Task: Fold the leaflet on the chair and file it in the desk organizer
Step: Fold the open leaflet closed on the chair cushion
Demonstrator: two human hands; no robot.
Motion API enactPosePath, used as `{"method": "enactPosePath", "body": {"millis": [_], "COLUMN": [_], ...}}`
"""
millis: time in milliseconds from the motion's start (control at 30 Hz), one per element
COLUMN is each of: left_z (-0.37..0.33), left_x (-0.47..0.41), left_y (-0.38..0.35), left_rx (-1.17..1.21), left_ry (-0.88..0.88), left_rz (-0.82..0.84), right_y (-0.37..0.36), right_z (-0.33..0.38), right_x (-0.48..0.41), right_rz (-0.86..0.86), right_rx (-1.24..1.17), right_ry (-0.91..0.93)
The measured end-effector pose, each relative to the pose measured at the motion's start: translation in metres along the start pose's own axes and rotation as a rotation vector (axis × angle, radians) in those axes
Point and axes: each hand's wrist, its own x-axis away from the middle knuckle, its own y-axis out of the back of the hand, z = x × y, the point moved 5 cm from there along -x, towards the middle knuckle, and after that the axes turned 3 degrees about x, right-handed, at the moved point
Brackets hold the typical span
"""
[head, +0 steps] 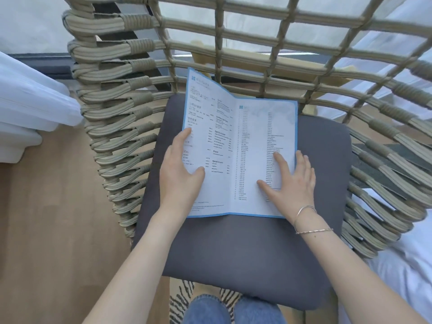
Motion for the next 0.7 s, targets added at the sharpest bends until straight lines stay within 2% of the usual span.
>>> {"method": "enactPosePath", "body": {"millis": [133,400,600,700], "left_z": [-0.035,-0.066,-0.044,-0.025], "left_x": [0.014,0.040,0.044,0.042], "left_y": [-0.009,-0.059,-0.112,-0.130], "left_rx": [0.065,0.183,-0.163,-0.332], "left_ry": [0.016,0.013,-0.169,-0.248], "left_rz": [0.029,0.233,0.355,0.358], "right_y": [0.031,0.093,0.091,0.075], "right_z": [0.000,-0.006,-0.010,-0.014], "right_x": [0.006,0.028,0.028,0.022], "right_rz": [-0.031,-0.207,-0.250,-0.251], "right_rx": [-0.116,-0.333,-0.352,-0.353], "right_ry": [0.003,0.087,0.164,0.176]}}
